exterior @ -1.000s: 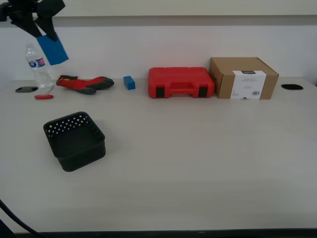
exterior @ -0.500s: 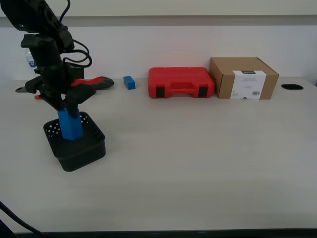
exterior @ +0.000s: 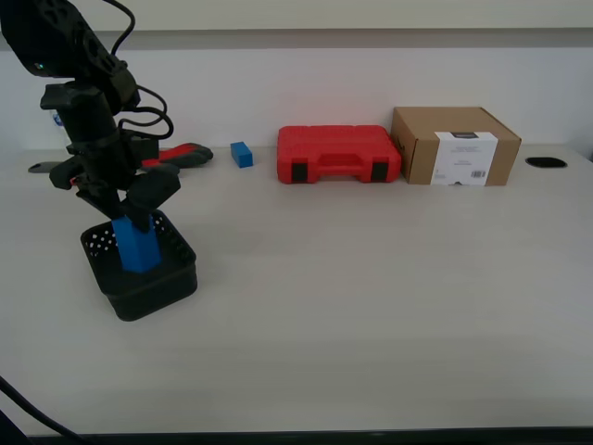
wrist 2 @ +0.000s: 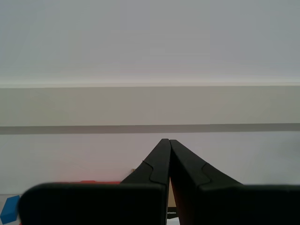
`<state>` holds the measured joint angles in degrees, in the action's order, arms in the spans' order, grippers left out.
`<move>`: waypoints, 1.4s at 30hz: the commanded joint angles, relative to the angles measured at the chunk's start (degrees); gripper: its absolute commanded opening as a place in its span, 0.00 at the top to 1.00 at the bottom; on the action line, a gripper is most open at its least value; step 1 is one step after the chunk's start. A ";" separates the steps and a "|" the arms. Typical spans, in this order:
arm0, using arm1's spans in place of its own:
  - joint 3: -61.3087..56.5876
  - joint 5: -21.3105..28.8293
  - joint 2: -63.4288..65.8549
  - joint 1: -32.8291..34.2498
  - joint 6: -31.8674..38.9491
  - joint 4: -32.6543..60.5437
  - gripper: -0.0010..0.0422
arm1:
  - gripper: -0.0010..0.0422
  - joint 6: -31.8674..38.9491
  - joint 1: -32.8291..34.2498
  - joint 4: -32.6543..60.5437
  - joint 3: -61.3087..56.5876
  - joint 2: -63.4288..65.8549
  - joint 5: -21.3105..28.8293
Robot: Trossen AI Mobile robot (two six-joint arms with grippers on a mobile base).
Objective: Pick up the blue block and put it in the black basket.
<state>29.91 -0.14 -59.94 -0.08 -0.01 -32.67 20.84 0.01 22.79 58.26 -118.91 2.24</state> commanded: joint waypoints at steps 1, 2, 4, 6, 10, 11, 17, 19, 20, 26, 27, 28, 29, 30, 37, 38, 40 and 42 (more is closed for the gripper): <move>0.07 0.00 0.00 0.02 0.00 -0.15 0.98 | 0.72 0.09 0.02 -0.11 0.02 0.02 0.11; 0.07 0.00 0.00 0.02 0.00 -0.15 0.98 | 0.65 0.11 0.02 -0.17 0.02 0.02 0.11; 0.07 0.00 0.00 0.02 0.00 -0.15 0.98 | 0.49 -0.28 0.02 -0.46 0.02 0.02 -0.20; 0.07 0.00 0.00 0.02 0.00 -0.15 0.98 | 0.28 -1.40 0.04 -0.52 0.02 0.02 -0.57; 0.07 0.00 0.00 0.02 0.00 -0.15 0.98 | 0.04 -2.40 0.04 -0.31 0.02 0.02 -2.36; 0.07 0.00 0.00 0.02 0.00 -0.15 0.98 | 0.10 -2.49 0.04 -0.26 0.02 0.02 -2.38; 0.07 0.00 0.00 0.02 0.00 -0.15 0.98 | 0.73 -5.09 0.09 -0.24 0.02 0.04 -2.16; 0.07 0.00 0.00 0.02 0.00 -0.15 0.98 | 1.00 -5.16 0.07 -0.59 0.02 0.07 -2.19; 0.07 0.00 0.00 0.02 0.00 -0.15 0.98 | 0.97 -5.31 0.07 -0.90 0.02 0.07 -2.16; 0.07 0.00 0.00 0.02 0.00 -0.15 0.98 | 0.98 -5.53 0.09 -2.12 0.02 0.07 -2.25; 0.07 0.00 0.00 0.02 0.00 -0.15 0.98 | 0.98 -5.53 0.11 -2.08 0.02 0.07 -2.25; 0.07 0.00 0.00 0.02 0.00 -0.15 0.98 | 0.98 -5.53 0.11 -2.08 0.02 0.07 -2.25; 0.07 0.00 0.00 0.02 0.00 -0.15 0.98 | 0.98 -5.51 0.11 -1.99 0.02 0.07 -2.23; 0.07 0.00 0.00 0.02 0.00 -0.15 0.98 | 0.98 -5.49 0.11 -1.92 0.02 0.07 -2.23; 0.07 0.00 0.00 0.02 0.00 -0.15 0.98 | 0.98 -5.46 0.04 -1.92 0.02 0.35 -2.25; 0.07 0.00 0.00 0.02 0.00 -0.15 0.98 | 0.98 -5.46 0.04 -1.97 0.02 0.35 -2.25; 0.07 0.00 0.00 0.02 0.00 -0.15 0.98 | 0.98 -5.46 0.04 -1.97 0.02 0.35 -2.27; 0.07 0.00 0.00 0.02 0.00 -0.11 0.98 | 0.98 -5.46 0.02 -2.01 0.02 0.35 -2.25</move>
<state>29.91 -0.14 -59.94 -0.03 -0.01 -32.64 15.33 0.01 20.75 58.28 -118.58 0.05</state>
